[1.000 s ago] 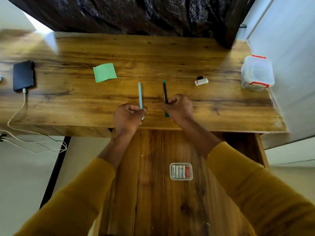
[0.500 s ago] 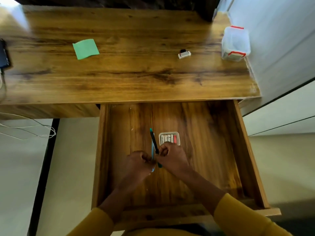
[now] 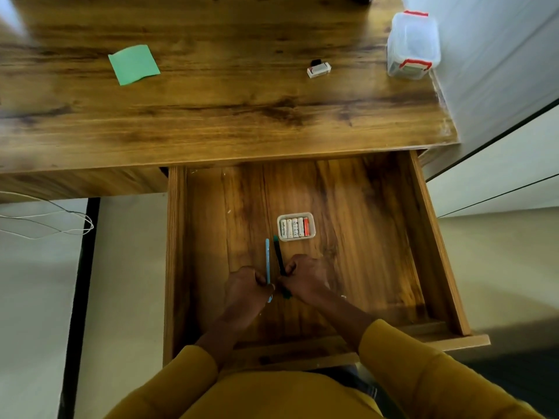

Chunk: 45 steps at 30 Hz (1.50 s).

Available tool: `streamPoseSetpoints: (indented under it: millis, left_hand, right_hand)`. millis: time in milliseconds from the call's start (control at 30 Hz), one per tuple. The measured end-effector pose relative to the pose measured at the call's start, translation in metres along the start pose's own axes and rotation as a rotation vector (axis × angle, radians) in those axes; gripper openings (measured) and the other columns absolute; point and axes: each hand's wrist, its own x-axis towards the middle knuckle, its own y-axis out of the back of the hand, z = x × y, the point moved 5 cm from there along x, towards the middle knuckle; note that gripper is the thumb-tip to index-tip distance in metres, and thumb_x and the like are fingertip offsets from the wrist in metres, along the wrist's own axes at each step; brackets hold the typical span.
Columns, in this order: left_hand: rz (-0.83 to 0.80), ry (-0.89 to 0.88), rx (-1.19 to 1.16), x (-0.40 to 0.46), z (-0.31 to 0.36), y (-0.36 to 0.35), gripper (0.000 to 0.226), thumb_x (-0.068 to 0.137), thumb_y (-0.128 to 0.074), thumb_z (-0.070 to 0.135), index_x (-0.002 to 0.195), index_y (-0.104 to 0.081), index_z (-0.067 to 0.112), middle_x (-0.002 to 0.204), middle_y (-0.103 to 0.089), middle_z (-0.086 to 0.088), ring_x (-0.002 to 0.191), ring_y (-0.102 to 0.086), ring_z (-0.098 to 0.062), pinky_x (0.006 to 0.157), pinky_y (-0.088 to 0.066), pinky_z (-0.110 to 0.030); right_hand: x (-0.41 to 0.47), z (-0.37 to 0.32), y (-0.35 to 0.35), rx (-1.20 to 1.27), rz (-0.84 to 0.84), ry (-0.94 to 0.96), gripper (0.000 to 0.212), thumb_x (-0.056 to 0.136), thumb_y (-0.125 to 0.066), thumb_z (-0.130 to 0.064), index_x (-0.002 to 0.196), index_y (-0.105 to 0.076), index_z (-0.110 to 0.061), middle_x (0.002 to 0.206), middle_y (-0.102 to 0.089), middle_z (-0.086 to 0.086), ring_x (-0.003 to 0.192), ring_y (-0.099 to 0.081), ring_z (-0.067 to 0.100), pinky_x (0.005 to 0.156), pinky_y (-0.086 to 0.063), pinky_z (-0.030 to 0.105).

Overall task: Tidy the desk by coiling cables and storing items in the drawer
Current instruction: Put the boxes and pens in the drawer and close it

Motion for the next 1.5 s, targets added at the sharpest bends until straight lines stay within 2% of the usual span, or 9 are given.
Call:
streamPoseSetpoints:
  millis: [133, 333, 467, 600, 767, 967, 1200, 1333, 1500]
  left_hand:
    - [0.036, 0.022, 0.013, 0.005, -0.005, -0.004, 0.018, 0.084, -0.086, 0.025, 0.082, -0.069, 0.025, 0.076, -0.074, 0.007, 0.064, -0.073, -0.006, 0.062, -0.065, -0.03]
    - [0.071, -0.007, -0.032, 0.006, -0.006, -0.006, 0.016, 0.087, -0.082, 0.022, 0.081, -0.068, 0.028, 0.078, -0.073, 0.007, 0.07, -0.074, -0.009, 0.069, -0.066, -0.037]
    - [0.075, -0.028, -0.044, 0.006, -0.007, -0.007, 0.014, 0.09, -0.079, 0.021, 0.083, -0.069, 0.028, 0.079, -0.074, 0.007, 0.072, -0.074, -0.008, 0.071, -0.066, -0.036]
    - [0.074, -0.036, -0.065, 0.004, -0.007, -0.008, 0.016, 0.089, -0.081, 0.019, 0.085, -0.067, 0.028, 0.083, -0.074, 0.004, 0.074, -0.075, -0.009, 0.07, -0.066, -0.035]
    - [0.07, -0.019, -0.083, 0.004, -0.008, -0.011, 0.013, 0.089, -0.081, 0.017, 0.087, -0.07, 0.025, 0.08, -0.075, 0.002, 0.071, -0.075, -0.011, 0.068, -0.066, -0.037]
    - [0.07, 0.011, -0.08, 0.002, -0.007, -0.012, 0.01, 0.09, -0.08, 0.018, 0.088, -0.072, 0.023, 0.077, -0.076, 0.002, 0.067, -0.075, -0.01, 0.067, -0.066, -0.037]
    - [0.058, 0.017, -0.111, -0.001, -0.004, -0.005, 0.008, 0.09, -0.081, 0.021, 0.093, -0.073, 0.022, 0.077, -0.076, 0.003, 0.065, -0.074, -0.007, 0.063, -0.065, -0.029]
    - [0.077, -0.067, -0.142, -0.004, 0.004, 0.009, 0.005, 0.092, -0.078, 0.024, 0.093, -0.073, 0.022, 0.079, -0.076, 0.004, 0.065, -0.074, -0.007, 0.06, -0.063, -0.027]
    - [0.16, -0.231, -0.158, 0.0, 0.039, 0.044, 0.003, 0.096, -0.073, 0.027, 0.094, -0.075, 0.029, 0.086, -0.075, 0.013, 0.078, -0.073, -0.002, 0.068, -0.06, -0.023]
  right_hand:
    - [0.003, 0.003, -0.008, -0.055, -0.023, -0.024, 0.027, 0.081, -0.084, -0.023, 0.079, -0.058, -0.029, 0.093, -0.067, -0.005, 0.086, -0.065, 0.013, 0.067, -0.056, 0.028]
    - [0.003, 0.003, -0.01, -0.035, -0.002, -0.023, 0.023, 0.085, -0.083, -0.022, 0.084, -0.06, -0.027, 0.094, -0.067, -0.004, 0.084, -0.064, 0.011, 0.059, -0.047, 0.02]
    - [0.003, 0.006, -0.012, -0.013, -0.005, -0.033, 0.02, 0.084, -0.083, -0.02, 0.087, -0.063, -0.026, 0.096, -0.068, -0.002, 0.085, -0.067, 0.013, 0.062, -0.054, 0.024]
    - [0.002, 0.008, -0.013, 0.028, -0.008, -0.019, 0.019, 0.083, -0.083, -0.018, 0.087, -0.066, -0.024, 0.095, -0.069, -0.003, 0.082, -0.067, 0.011, 0.058, -0.05, 0.021]
    - [0.002, 0.009, -0.015, 0.046, -0.002, -0.006, 0.016, 0.083, -0.083, -0.016, 0.091, -0.07, -0.021, 0.094, -0.07, -0.003, 0.083, -0.069, 0.012, 0.067, -0.063, 0.03]
    - [0.001, 0.01, -0.018, 0.036, 0.0, 0.002, 0.015, 0.084, -0.082, -0.015, 0.089, -0.07, -0.022, 0.095, -0.07, -0.002, 0.083, -0.071, 0.014, 0.069, -0.065, 0.035]
    - [-0.005, 0.007, -0.01, 0.044, 0.012, 0.025, 0.012, 0.086, -0.081, -0.019, 0.093, -0.071, -0.019, 0.091, -0.07, -0.005, 0.079, -0.068, 0.009, 0.059, -0.055, 0.02]
    - [-0.013, -0.007, 0.006, 0.043, 0.071, 0.095, 0.008, 0.089, -0.078, -0.022, 0.092, -0.07, -0.02, 0.085, -0.07, -0.008, 0.073, -0.066, 0.003, 0.052, -0.047, 0.015]
    - [-0.013, -0.043, 0.045, 0.066, 0.21, 0.266, 0.004, 0.092, -0.074, -0.021, 0.094, -0.071, -0.021, 0.084, -0.071, -0.01, 0.072, -0.067, 0.003, 0.059, -0.057, 0.023]
